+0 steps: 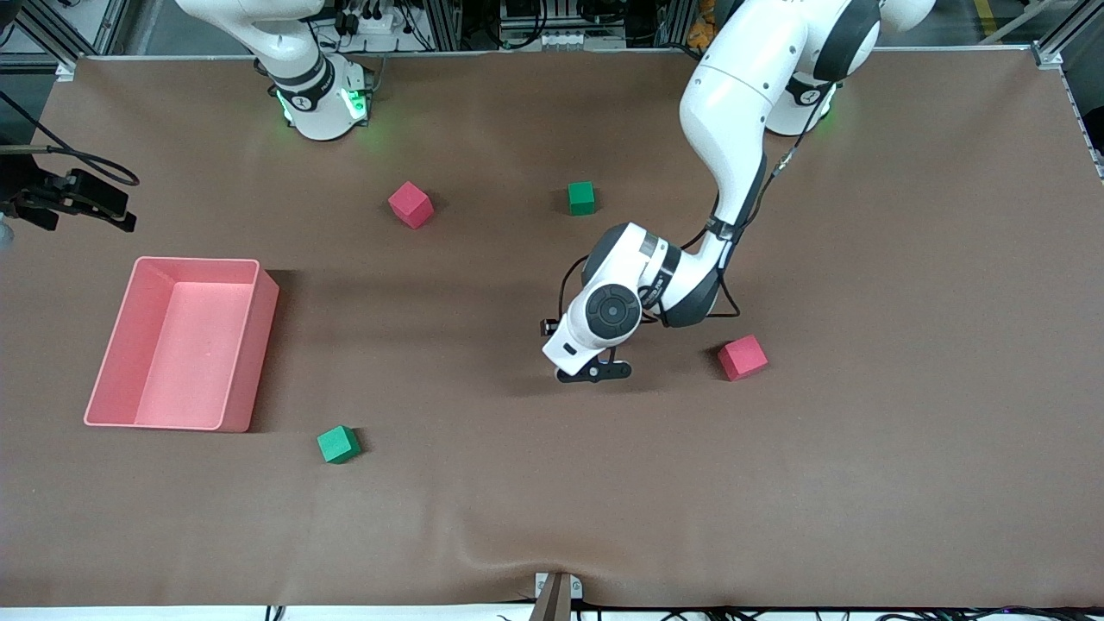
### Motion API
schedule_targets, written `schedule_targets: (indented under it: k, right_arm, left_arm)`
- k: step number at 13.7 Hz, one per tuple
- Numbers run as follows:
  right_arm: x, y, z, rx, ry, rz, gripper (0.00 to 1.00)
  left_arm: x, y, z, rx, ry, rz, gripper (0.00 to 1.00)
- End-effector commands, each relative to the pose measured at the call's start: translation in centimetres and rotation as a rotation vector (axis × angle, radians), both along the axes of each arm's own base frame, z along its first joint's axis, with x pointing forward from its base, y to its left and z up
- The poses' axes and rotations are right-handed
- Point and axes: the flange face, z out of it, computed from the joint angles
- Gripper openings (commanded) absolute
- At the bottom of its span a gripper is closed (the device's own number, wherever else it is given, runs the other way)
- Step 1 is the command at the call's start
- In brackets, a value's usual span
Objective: Place and upright button with both arms
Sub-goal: 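Grasp the button base with the left gripper while the right gripper withdraws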
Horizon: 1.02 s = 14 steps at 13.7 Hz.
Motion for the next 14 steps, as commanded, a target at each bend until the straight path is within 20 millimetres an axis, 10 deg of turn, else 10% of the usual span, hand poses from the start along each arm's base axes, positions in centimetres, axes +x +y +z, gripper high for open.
schedule_targets:
  k: [1, 14]
  right_arm:
    - [0.0, 0.1, 0.3, -0.011, 0.004, 0.003, 1.00]
    - [0.0, 0.4, 0.4, -0.011, 0.000, 0.011, 1.00]
  left_arm:
    - [0.1, -0.2, -0.3, 0.015, -0.011, -0.004, 0.81]
    - [-0.7, -0.5, -1.6, 0.061, -0.021, -0.055, 0.63]
